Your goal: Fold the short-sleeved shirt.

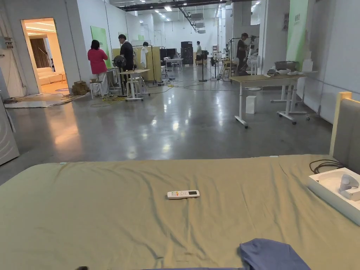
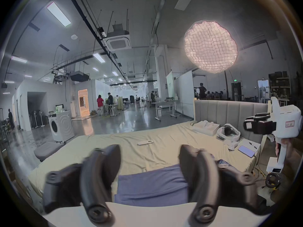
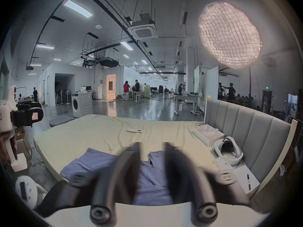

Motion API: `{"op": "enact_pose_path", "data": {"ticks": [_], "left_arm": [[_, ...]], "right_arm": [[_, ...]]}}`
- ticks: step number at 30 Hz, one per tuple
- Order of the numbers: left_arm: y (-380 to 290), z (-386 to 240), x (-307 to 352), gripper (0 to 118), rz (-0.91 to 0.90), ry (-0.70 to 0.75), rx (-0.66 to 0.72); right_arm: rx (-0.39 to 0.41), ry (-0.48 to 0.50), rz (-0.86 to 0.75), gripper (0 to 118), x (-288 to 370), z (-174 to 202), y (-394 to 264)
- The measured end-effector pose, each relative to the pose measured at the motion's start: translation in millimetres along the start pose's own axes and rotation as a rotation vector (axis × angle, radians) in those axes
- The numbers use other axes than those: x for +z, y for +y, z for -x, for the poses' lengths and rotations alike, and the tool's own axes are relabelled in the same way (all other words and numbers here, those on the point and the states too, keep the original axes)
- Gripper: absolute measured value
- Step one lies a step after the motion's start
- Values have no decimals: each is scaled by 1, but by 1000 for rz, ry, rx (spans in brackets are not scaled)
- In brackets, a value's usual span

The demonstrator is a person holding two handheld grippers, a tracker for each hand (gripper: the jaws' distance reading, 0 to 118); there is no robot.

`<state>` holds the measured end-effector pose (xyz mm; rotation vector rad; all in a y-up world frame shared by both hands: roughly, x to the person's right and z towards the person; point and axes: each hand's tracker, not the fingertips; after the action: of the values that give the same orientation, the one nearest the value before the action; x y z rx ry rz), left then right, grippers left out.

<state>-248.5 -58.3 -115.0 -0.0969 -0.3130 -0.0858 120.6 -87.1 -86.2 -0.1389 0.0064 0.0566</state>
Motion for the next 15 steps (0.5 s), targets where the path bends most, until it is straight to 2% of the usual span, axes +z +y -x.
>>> {"op": "enact_pose_path", "data": {"ticks": [2, 4, 9, 15], "left_arm": [[-9, -5, -1, 1, 5, 80, -34], [-10, 2, -1, 1, 30, -17, 18], [-14, 5, 0, 1, 38, 42, 23], [-16, 16, 1, 1, 63, 39, 75]], "right_arm": [[15, 1, 40, 3, -3, -1, -2], [20, 11, 51, 0, -2, 1, -6], [12, 33, 60, 0, -2, 4, -6], [9, 52, 69, 0, -6, 6, -6]]}}
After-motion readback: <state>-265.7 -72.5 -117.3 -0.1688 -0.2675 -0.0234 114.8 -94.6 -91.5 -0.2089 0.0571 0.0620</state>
